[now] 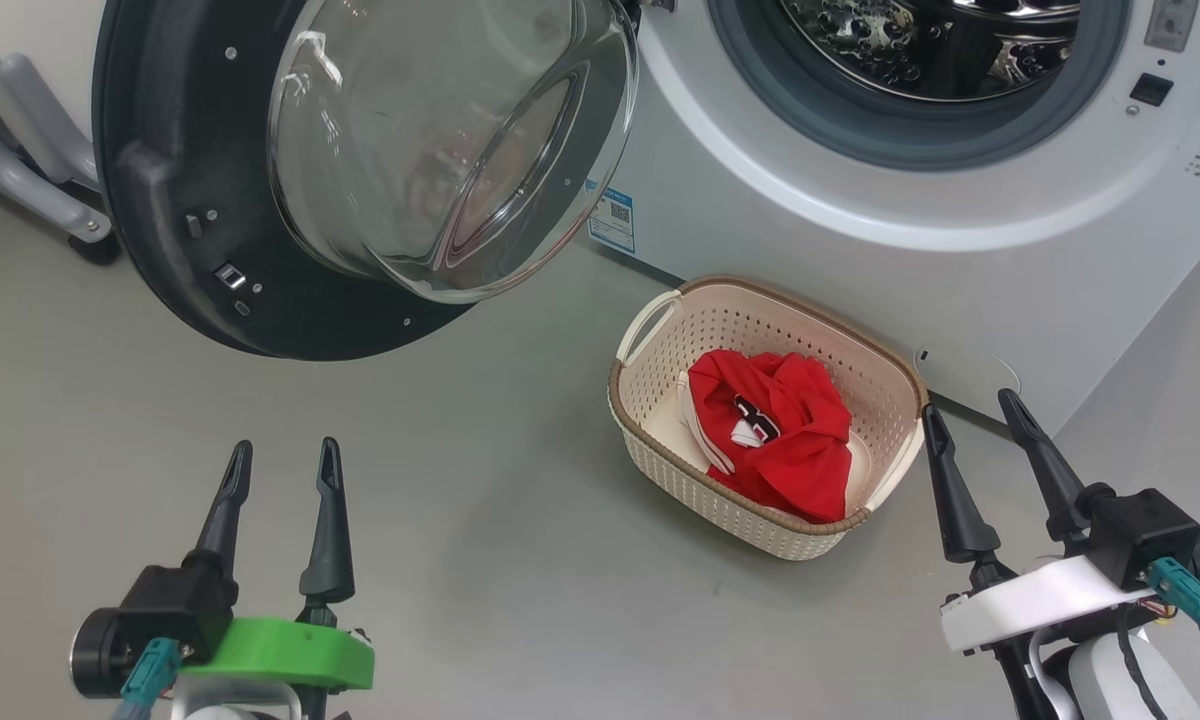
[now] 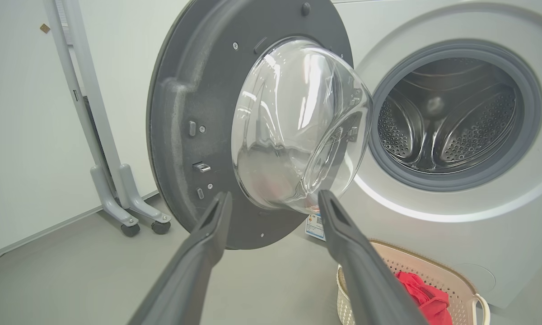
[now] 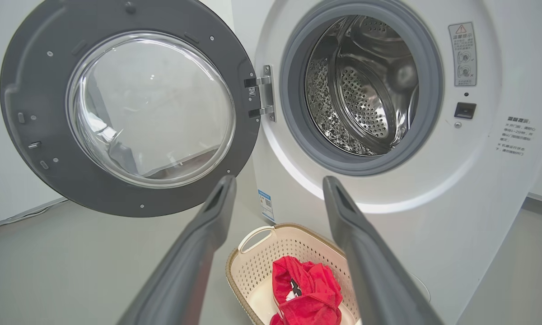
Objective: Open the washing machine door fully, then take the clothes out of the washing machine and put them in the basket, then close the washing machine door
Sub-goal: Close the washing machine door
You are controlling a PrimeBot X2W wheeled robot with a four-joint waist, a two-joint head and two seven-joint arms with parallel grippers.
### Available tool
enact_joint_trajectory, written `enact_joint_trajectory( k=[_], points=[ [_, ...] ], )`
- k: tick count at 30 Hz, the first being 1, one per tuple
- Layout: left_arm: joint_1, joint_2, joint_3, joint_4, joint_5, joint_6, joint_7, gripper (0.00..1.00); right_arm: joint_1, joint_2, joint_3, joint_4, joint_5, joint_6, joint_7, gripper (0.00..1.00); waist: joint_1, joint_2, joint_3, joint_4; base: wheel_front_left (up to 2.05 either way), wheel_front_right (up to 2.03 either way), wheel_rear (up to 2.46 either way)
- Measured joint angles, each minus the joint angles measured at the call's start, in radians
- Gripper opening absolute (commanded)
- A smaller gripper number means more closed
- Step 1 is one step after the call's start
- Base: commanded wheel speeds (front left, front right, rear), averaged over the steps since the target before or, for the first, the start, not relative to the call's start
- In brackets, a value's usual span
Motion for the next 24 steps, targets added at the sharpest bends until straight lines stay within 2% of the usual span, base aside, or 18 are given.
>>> enact_joint_trajectory(
  k=[2,3,4,13,18,24],
  points=[
    [0.0,0.0,0.0,0.0,0.0,0.0,0.0,1.0,0.0,0.0,-0.003,0.0,0.0,0.0,0.0,1.0,0.0,0.0,0.001,0.0,0.0,0.0,0.0],
    [0.0,0.0,0.0,0.0,0.0,0.0,0.0,0.34,0.0,0.0,-0.005,0.0,0.0,0.0,0.0,1.0,0.0,0.0,0.002,0.0,0.0,0.0,0.0],
    [0.0,0.0,0.0,0.0,0.0,0.0,0.0,0.0,0.0,0.0,-0.006,0.0,0.0,0.0,0.0,1.0,0.0,0.0,0.002,0.0,0.0,0.0,0.0],
    [0.0,0.006,0.027,-0.027,0.021,-0.009,0.0,0.0,0.0,-0.001,-0.005,-0.015,-0.002,0.0,0.0,1.0,0.0,0.0,0.025,0.001,0.0,0.0,0.0],
    [-0.013,0.063,0.096,-0.078,0.031,-0.009,-0.001,0.0,0.0,-0.01,0.011,-0.028,-0.008,0.0,0.0,1.0,0.0,0.0,0.054,-0.009,0.0,0.0,0.0],
    [-0.106,0.123,0.205,-0.179,0.036,-0.01,-0.004,0.0,-0.019,-0.028,0.012,-0.051,-0.016,0.0,0.0,1.0,0.0,0.0,0.102,-0.03,0.0,0.0,0.0]
  ],
)
